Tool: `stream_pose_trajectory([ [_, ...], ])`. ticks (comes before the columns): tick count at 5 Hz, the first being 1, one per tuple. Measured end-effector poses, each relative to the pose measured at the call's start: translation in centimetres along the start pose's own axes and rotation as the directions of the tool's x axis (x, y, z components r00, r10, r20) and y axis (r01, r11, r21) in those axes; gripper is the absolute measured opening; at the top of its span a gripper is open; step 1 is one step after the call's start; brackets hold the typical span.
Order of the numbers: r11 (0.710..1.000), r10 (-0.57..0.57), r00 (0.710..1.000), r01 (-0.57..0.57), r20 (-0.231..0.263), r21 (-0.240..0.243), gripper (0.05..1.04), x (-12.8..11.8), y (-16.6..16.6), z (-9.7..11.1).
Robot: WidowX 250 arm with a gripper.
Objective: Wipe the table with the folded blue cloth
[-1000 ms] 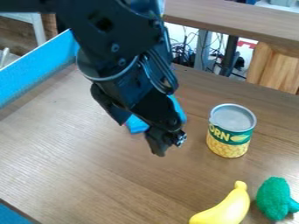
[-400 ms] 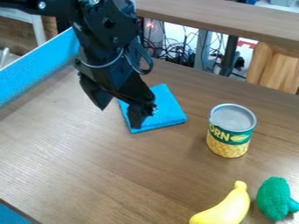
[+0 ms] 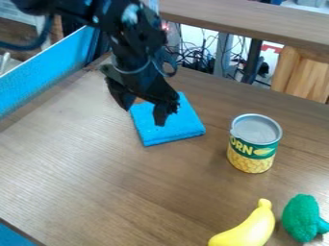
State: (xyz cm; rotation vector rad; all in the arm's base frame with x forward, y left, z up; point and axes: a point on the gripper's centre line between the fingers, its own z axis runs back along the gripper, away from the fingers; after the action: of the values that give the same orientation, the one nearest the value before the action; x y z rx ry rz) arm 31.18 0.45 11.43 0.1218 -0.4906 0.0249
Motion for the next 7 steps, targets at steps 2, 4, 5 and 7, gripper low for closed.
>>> stream_pose_trajectory([
  [2,0.998,-0.025,0.997,0.029,0.069,-0.052,1.006,4.4,-1.1,-5.7],
  [4,1.000,-0.009,1.000,0.010,0.030,-0.030,1.006,5.9,-0.1,-10.3],
  [5,1.000,-0.023,1.000,0.023,0.007,-0.013,1.006,5.3,0.4,-11.3],
  [7,1.000,-0.012,1.000,0.012,-0.009,0.004,1.006,2.9,1.9,-10.8],
])
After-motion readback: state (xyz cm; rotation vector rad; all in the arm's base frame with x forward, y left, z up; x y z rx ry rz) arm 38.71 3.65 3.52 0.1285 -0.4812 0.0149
